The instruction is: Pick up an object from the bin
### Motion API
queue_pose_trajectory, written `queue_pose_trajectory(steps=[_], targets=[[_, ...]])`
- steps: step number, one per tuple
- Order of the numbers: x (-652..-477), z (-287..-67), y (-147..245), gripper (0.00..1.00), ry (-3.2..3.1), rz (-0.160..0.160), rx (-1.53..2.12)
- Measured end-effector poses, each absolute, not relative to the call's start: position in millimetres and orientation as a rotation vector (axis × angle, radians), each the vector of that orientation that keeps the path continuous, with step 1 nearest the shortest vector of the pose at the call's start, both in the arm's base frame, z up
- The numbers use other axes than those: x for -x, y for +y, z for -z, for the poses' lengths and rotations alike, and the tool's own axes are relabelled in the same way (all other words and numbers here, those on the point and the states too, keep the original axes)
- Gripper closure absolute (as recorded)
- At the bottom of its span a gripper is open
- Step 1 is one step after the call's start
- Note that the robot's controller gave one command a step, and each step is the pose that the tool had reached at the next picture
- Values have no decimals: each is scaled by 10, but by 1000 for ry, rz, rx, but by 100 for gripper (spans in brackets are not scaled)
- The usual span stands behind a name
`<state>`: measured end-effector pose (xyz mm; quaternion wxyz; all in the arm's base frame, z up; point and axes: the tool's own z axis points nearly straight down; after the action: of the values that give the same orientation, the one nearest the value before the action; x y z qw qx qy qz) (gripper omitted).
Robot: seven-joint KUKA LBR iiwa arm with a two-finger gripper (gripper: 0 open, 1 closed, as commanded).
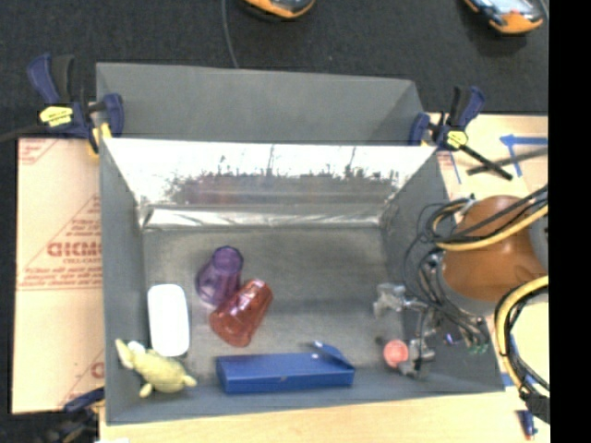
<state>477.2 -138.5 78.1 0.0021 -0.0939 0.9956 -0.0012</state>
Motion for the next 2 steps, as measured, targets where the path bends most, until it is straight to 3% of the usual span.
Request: queue_pose_trajectory(steps=[1,2], targets=[[-4745,-1150,-1407,0,3112,3,404],[-4744,-1126,-1338,0,3102,6,417]])
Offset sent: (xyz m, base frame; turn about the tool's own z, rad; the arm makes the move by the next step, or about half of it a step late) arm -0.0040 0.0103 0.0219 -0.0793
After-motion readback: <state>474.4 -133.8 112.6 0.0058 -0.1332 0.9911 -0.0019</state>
